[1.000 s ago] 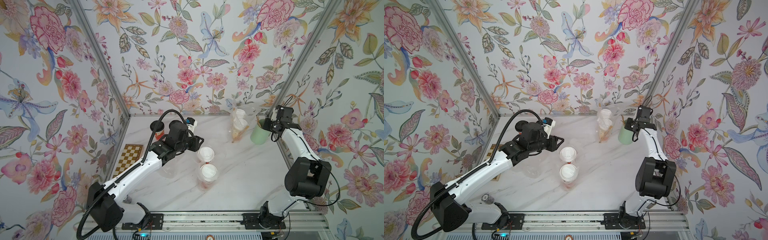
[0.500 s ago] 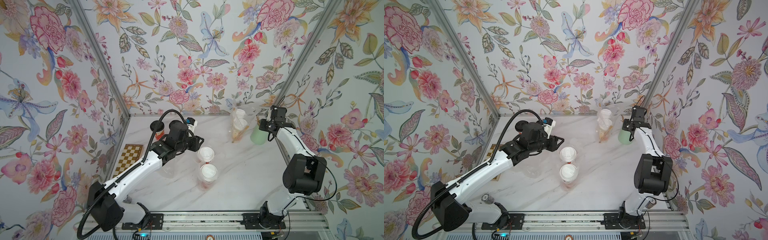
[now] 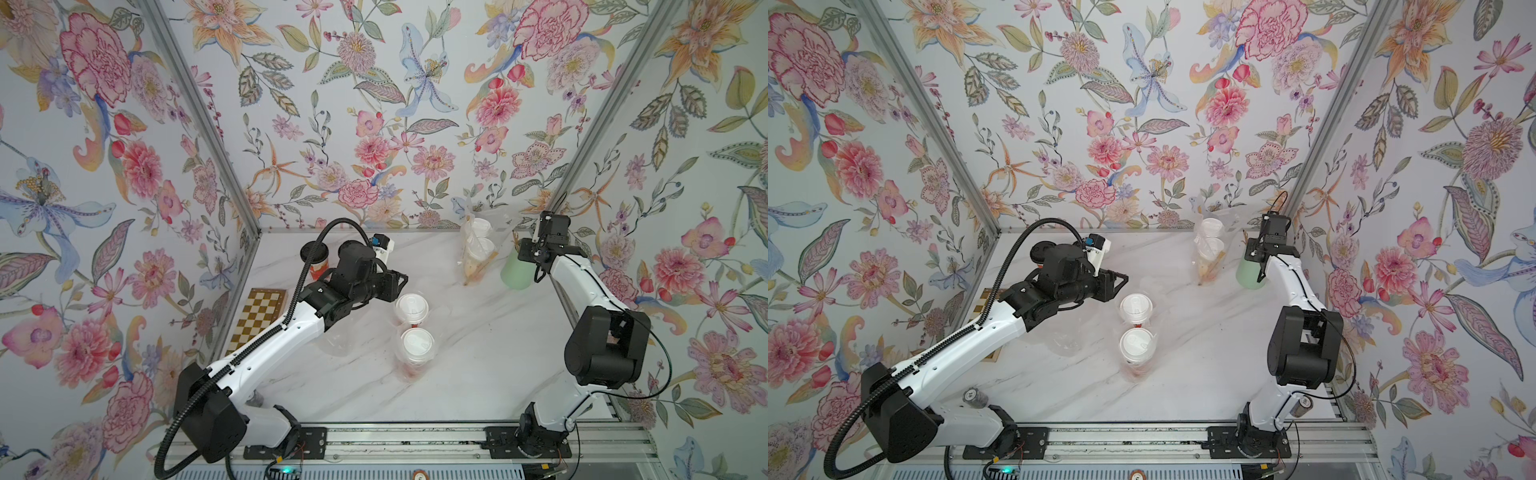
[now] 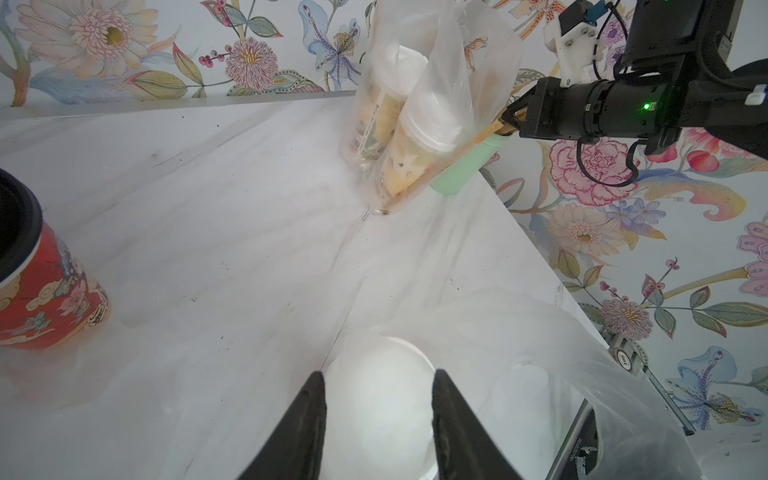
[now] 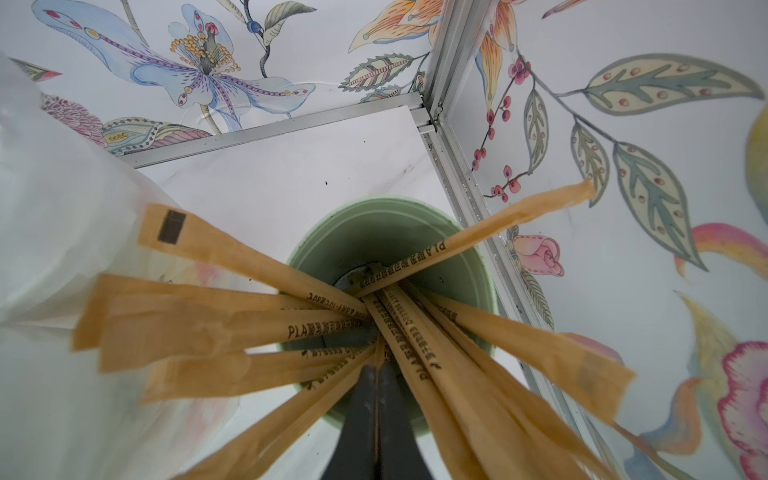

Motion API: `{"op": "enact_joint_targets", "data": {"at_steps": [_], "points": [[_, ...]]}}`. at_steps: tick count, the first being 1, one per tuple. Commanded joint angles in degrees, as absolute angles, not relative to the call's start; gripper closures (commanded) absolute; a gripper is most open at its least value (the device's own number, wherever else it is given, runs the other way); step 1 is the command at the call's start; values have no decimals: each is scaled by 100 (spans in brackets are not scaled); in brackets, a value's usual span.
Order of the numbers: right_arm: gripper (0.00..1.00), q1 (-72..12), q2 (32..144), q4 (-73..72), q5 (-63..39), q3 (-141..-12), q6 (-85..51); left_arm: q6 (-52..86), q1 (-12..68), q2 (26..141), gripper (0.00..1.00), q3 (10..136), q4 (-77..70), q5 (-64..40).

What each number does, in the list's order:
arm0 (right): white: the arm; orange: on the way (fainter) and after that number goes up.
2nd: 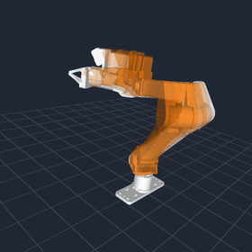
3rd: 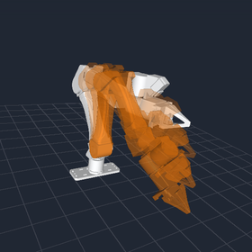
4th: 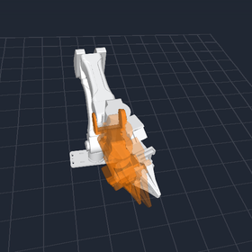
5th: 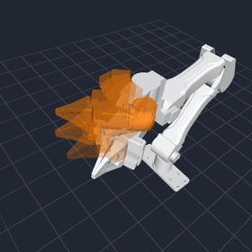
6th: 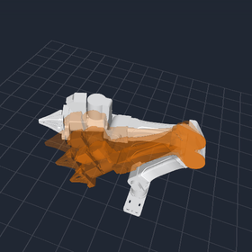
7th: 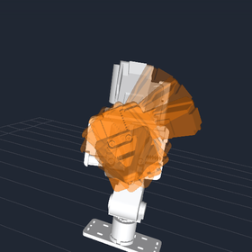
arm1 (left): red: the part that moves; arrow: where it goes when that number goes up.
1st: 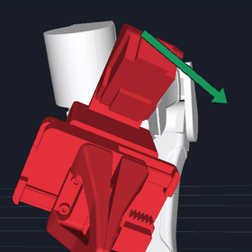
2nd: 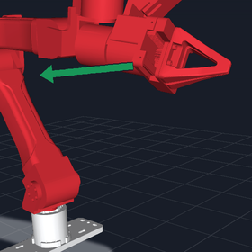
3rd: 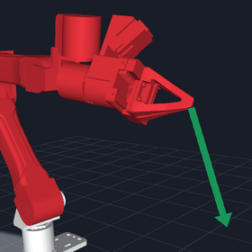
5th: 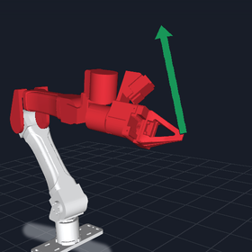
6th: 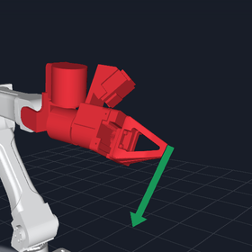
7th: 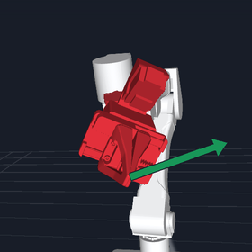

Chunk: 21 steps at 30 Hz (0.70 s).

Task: Pack milk tea into plastic carrier bags
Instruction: Pick up the straw from the container.

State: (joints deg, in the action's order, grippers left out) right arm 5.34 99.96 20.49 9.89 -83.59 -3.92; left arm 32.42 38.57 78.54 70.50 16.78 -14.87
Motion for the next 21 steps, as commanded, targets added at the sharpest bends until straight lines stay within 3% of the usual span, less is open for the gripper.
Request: {"op": "enact_joint_targets", "data": {"at_steps": [1,21], "points": [[97,400,9560,2345,1183,-8614,-478,3320,3790,7910,56,6996,1574,-1603],[100,-17,7365,4353,887,-9365,-1054,2991,3771,7965,52,7186,1788,-1266]]}}
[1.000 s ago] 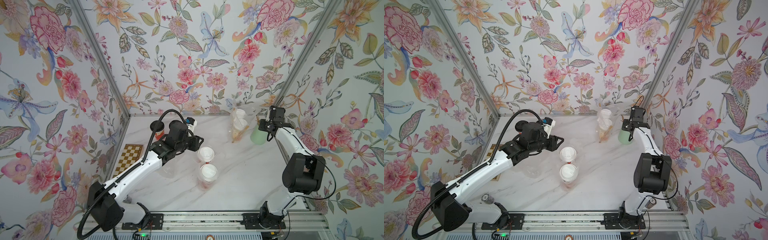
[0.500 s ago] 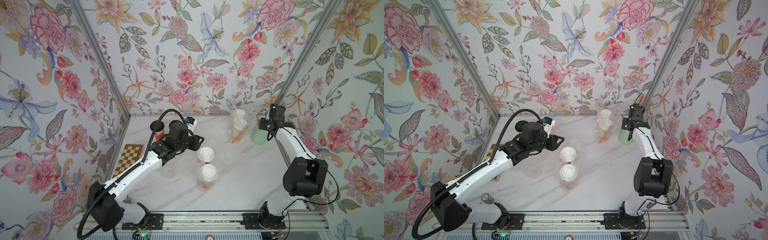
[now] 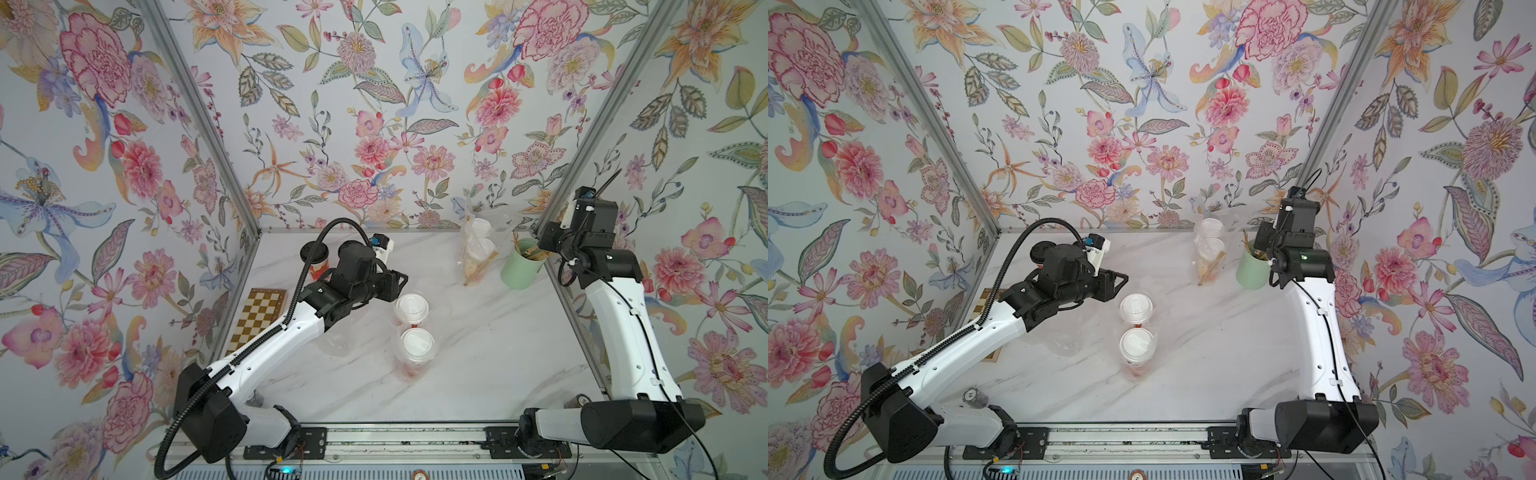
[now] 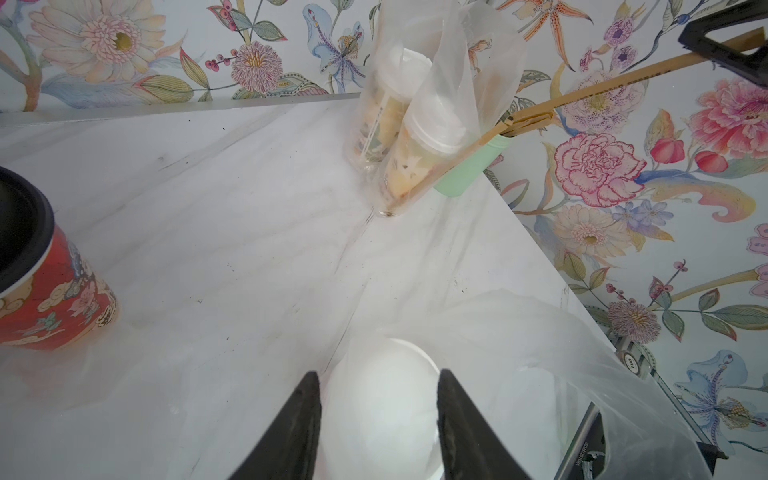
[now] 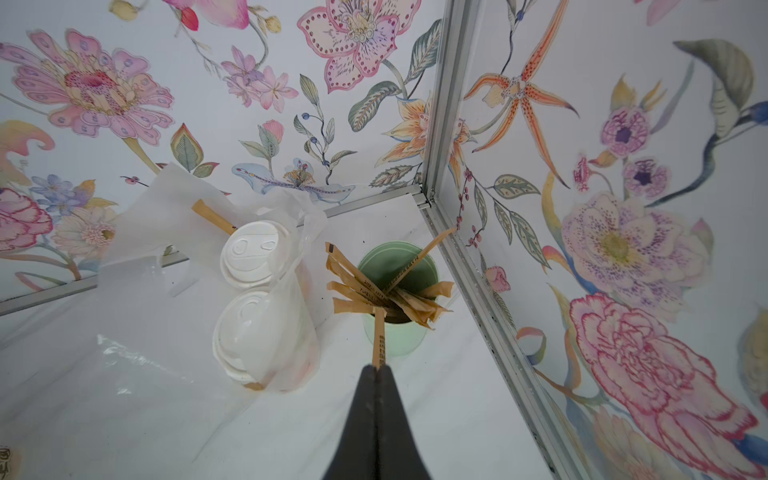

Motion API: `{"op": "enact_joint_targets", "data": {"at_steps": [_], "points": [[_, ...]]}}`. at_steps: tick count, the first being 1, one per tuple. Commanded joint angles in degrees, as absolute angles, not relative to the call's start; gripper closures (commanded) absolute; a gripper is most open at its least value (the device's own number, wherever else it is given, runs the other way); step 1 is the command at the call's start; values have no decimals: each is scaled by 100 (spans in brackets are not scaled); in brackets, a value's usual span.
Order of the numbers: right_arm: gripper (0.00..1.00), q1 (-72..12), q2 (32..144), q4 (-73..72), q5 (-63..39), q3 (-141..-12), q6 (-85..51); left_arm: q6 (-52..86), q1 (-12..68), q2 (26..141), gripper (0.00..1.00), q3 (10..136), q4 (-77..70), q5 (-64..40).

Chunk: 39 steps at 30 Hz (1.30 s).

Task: Pack milk tea into plastic carrier bags
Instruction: Pick up the straw from the container, then place the straw in the plastic carrier bag.

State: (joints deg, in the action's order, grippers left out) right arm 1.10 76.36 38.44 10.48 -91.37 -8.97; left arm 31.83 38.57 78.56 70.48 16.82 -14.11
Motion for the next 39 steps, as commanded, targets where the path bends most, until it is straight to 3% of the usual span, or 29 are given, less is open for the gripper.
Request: {"op": "enact_joint_targets", "data": {"at_steps": [1,13,25,36,39], "points": [[100,-73,7283,4441,845,-9429,-1075,2971,3773,7980,51,7211,1799,-1265],[100,-1325,6728,5181,-605,-10337,-1535,2593,3774,8365,48,7604,2263,-1167],[100,-2489,6933,5278,-1839,-10684,-1837,2572,3778,8246,53,7873,2709,-465],[100,-3292,7393,5577,-1277,-10643,-1627,2648,3771,8224,85,7959,2617,-550],[100,-3430,7564,5662,-1114,-10714,-1572,2685,3778,8209,84,7987,2547,-683]]}}
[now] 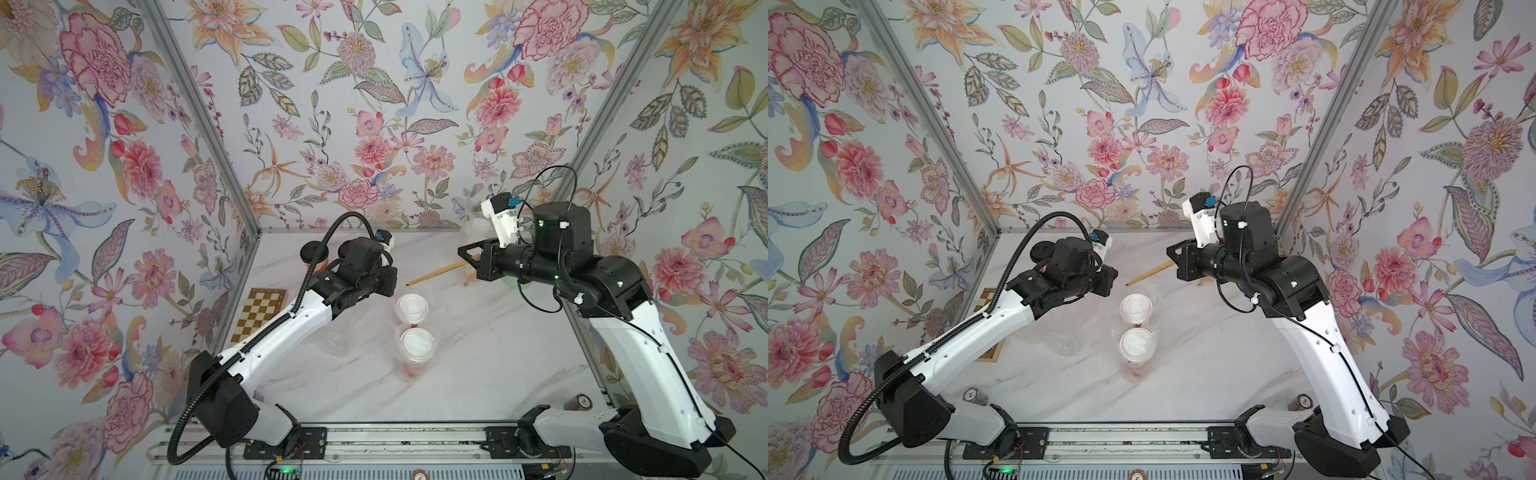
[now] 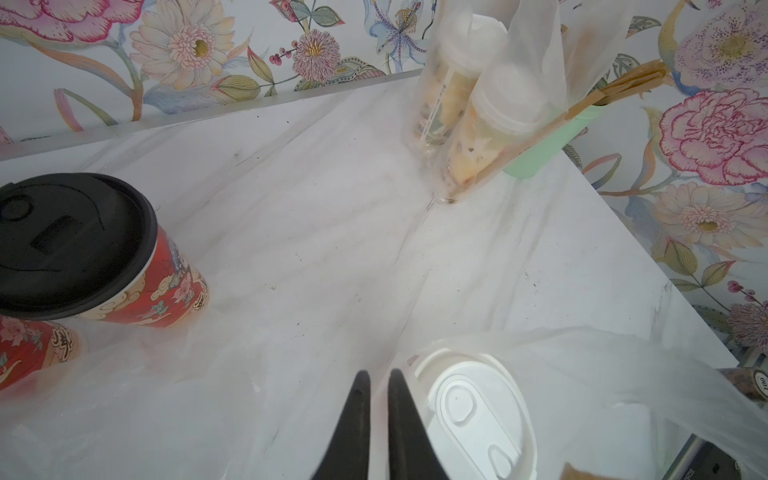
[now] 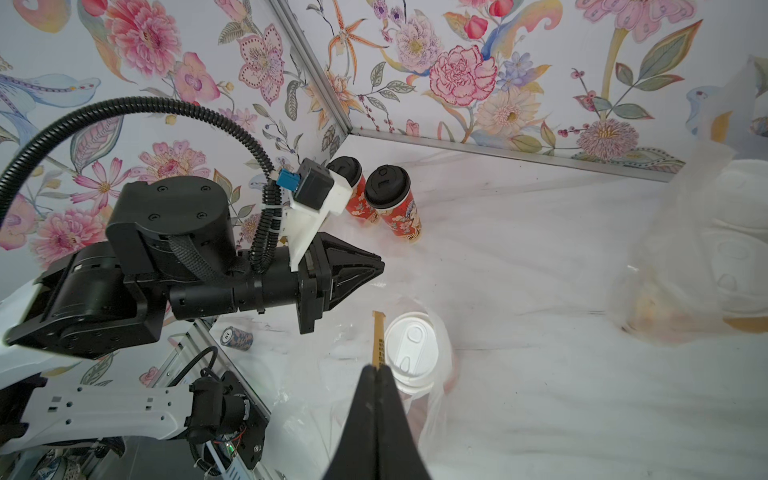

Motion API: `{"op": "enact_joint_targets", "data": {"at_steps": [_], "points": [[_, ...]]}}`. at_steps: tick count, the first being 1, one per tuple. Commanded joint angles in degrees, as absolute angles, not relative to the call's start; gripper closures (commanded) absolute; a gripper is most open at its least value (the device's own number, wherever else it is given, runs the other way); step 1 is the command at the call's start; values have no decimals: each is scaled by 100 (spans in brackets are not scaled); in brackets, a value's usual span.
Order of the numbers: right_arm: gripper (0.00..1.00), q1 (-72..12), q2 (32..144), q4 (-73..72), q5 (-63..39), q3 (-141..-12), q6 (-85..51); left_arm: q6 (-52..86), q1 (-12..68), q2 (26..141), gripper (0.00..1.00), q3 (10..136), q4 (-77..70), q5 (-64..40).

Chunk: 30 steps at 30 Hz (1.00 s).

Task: Pack milk tea into plastic carrier bags
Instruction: Place the straw in the plastic carrier bag.

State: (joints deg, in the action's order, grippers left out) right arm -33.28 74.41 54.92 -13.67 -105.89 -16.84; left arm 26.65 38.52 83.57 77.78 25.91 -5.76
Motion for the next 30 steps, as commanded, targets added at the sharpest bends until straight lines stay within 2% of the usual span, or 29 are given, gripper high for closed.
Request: {"op": "enact_joint_targets", "data": {"at_steps": [1,3,4,7,9,15,24,28,30], "points": [[100,-3469,7619,5690,-1046,-10739,-1561,2654,3771,8209,75,8019,2549,-756],[100,-3528,7687,5741,-1004,-10781,-1529,2557,3778,8213,56,8109,2656,-835],[100,-3538,7712,5770,-983,-10799,-1521,2432,3778,8207,50,8172,2763,-874],[100,-3553,7755,5803,-908,-10802,-1488,1937,3773,8218,40,8380,3208,-724],[100,-3555,7774,5842,-855,-10812,-1476,1586,3772,8251,37,8538,3556,-559],[100,-3557,7829,5851,-828,-10863,-1457,914,3777,8480,34,8897,4168,-495],[100,-3612,8049,5845,-824,-10977,-1440,612,3776,8903,35,9034,4131,-1217],[100,-3647,8119,5848,-796,-11013,-1432,539,3771,8903,37,9070,4087,-1166],[100,-3667,8132,5851,-705,-11015,-1432,518,3773,8903,44,9079,4070,-1033]]}}
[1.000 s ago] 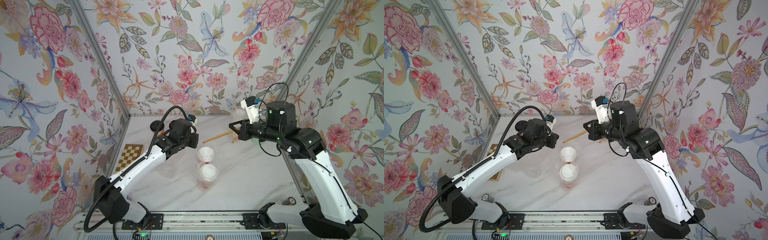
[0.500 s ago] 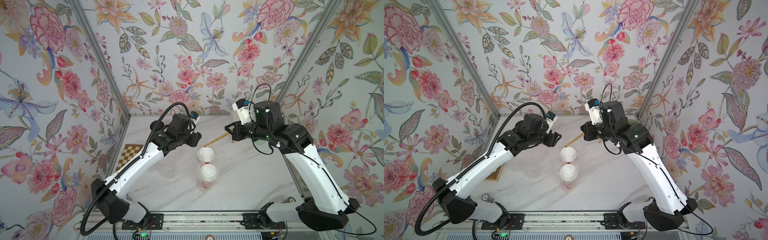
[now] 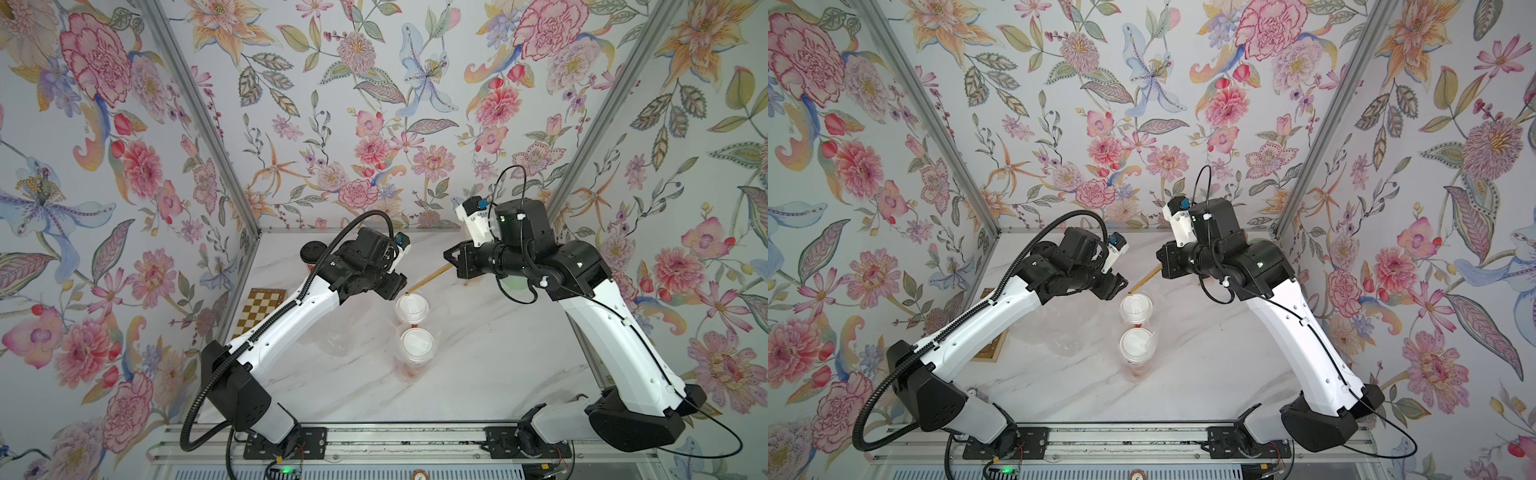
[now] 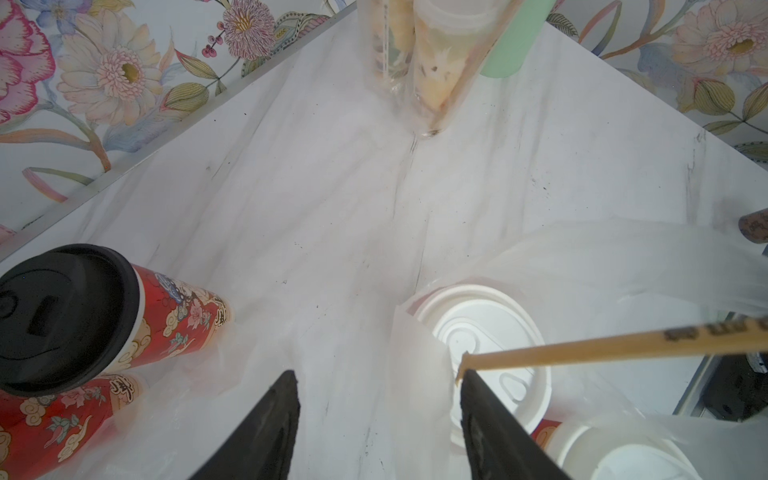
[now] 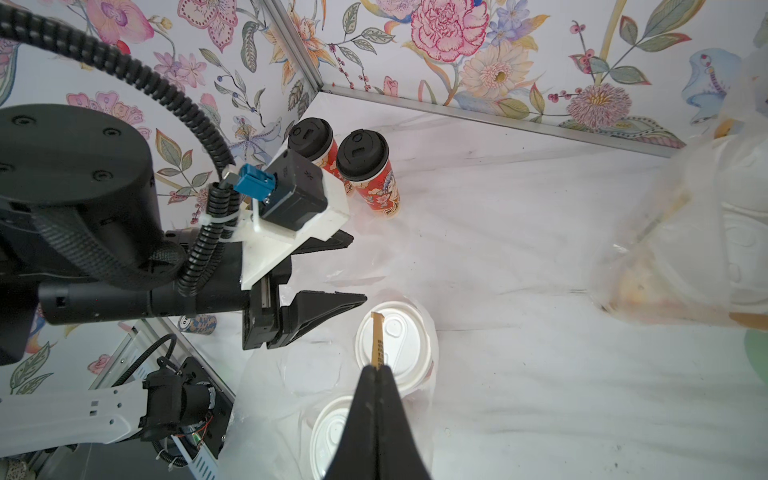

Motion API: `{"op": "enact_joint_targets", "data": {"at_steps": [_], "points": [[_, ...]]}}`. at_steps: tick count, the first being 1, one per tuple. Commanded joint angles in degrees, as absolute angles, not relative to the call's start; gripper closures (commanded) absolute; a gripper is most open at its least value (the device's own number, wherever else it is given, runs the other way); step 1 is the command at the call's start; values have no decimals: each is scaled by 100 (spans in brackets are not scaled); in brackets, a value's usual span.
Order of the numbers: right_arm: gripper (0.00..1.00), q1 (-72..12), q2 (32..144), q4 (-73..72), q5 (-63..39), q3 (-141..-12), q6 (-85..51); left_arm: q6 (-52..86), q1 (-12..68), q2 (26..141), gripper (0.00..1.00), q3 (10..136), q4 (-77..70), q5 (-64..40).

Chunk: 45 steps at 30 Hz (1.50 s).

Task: Pack milk tea into plastic carrier bags
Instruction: Place the straw in the plastic carrier bag.

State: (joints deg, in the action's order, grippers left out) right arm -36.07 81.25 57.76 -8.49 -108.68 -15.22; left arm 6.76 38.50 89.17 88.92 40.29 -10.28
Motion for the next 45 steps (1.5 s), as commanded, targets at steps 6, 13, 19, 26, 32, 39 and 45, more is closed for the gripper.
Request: {"op": "enact_joint_targets", "data": {"at_steps": [6,13,19,26,32,39,45], "points": [[100,-3846,8204,5845,-446,-11028,-1384,818,3777,8879,83,8928,3567,-1038],[100,-3967,8450,5841,-267,-11139,-1323,1408,3778,8767,99,8571,2816,-1491],[100,-4119,8702,5836,73,-11271,-1226,1563,3775,8711,100,8458,2655,-1510],[100,-4205,9023,5853,579,-11294,-1077,1718,3779,8622,100,8333,2479,-1652],[100,-4272,9289,5995,891,-11305,-956,1814,3772,8560,100,8253,2379,-1660],[100,-4337,9688,6064,967,-11364,-896,2022,3772,8514,100,8149,2280,-1593],[100,-4390,10151,6046,896,-11464,-953,2269,3772,8447,100,7956,2163,-1518]]}}
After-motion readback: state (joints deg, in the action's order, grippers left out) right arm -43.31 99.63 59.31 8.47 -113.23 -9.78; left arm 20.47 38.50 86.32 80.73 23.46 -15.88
